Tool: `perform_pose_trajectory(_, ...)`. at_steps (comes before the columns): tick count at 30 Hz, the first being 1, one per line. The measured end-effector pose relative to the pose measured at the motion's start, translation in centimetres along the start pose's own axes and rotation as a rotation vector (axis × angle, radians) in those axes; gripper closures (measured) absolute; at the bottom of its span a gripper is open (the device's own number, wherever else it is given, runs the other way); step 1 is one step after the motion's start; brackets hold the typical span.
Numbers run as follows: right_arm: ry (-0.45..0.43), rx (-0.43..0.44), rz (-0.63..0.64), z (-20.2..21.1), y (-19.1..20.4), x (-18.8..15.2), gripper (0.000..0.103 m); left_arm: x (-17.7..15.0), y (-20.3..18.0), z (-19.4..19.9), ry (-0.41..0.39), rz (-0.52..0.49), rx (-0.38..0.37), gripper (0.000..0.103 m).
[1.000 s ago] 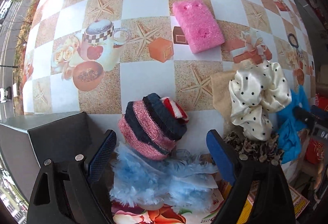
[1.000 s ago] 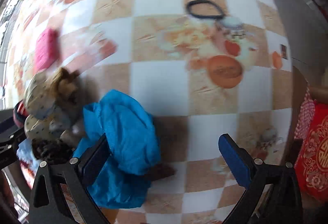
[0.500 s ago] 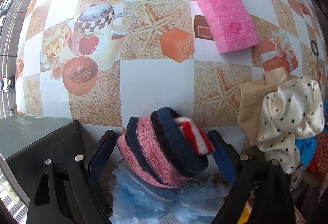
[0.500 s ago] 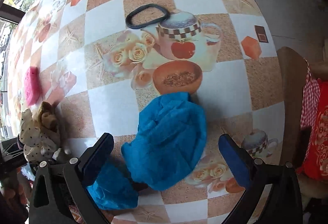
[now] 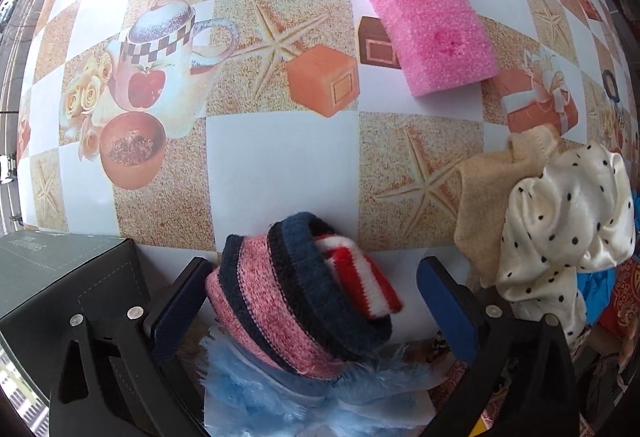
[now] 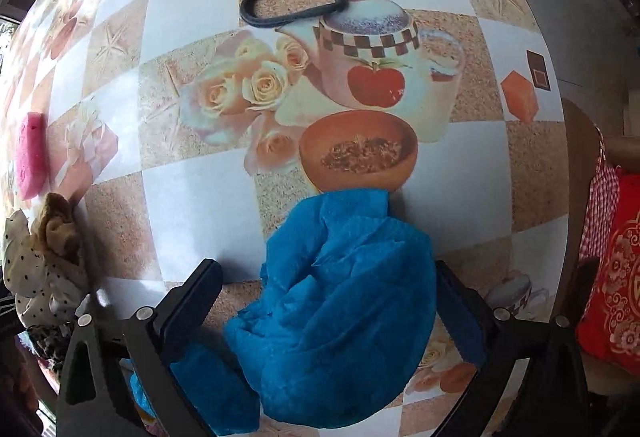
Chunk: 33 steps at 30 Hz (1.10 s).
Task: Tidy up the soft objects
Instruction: 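Grasp blue cloth with right tool while left tool grasps pink-navy knitted hat, then lift and carry the blue cloth and knitted hat toward the white box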
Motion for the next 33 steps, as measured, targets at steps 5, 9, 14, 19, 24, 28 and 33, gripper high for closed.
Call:
perform_pose_trajectory(5, -0.056, 0.008, 0.076, 2.1, 2.2, -1.1, 0.062, -1.5, -1.7, 1.9, -0.076, -0.054, 0.009, 0.064)
perform_pose_trajectory(9, -0.066, 0.066, 0.077, 3.4, 2.7, -1.4, 0.070, -2.2, -1.7, 4.1, -0.140, -0.046, -0.020, 0.070)
perform_pose_trajectory(14, -0.137, 0.128, 0.130, 7.4, 4.4, -2.6, 0.070, -3.8, -2.3, 9.4, -0.277, -0.071, -0.020, 0.070)
perform_pose_trajectory(19, -0.191, 0.172, 0.160, 11.4, 6.6, -3.8, 0.070, -4.6, -2.0, 14.6, -0.373, -0.085, -0.028, 0.070)
perform_pose_trajectory(24, -0.234, 0.190, 0.200, 14.5, 7.3, -4.7, 0.070, -6.0, -1.8, 17.6, -0.432, -0.082, -0.035, 0.069)
perform_pose_trajectory(28, -0.264, 0.197, 0.228, 16.8, 8.0, -5.6, 0.070, -7.1, -1.0, 19.6, -0.466, -0.075, -0.032, 0.069)
perform_pose_trajectory(33, -0.295, 0.209, 0.268, 18.9, 9.5, -6.6, 0.070, -9.1, 0.1, 21.9, -0.512, -0.054, -0.046, 0.069)
Point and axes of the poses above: each gripper's, at about its wrist camera, not at the fingertips, and z roughly against the way its jaws point, y to its left, x to its top, the point moved 2 cm from there along -z, roughly the way its jaws point, and after that the axes turned 6 degrees about y, right-handed, at the moved point
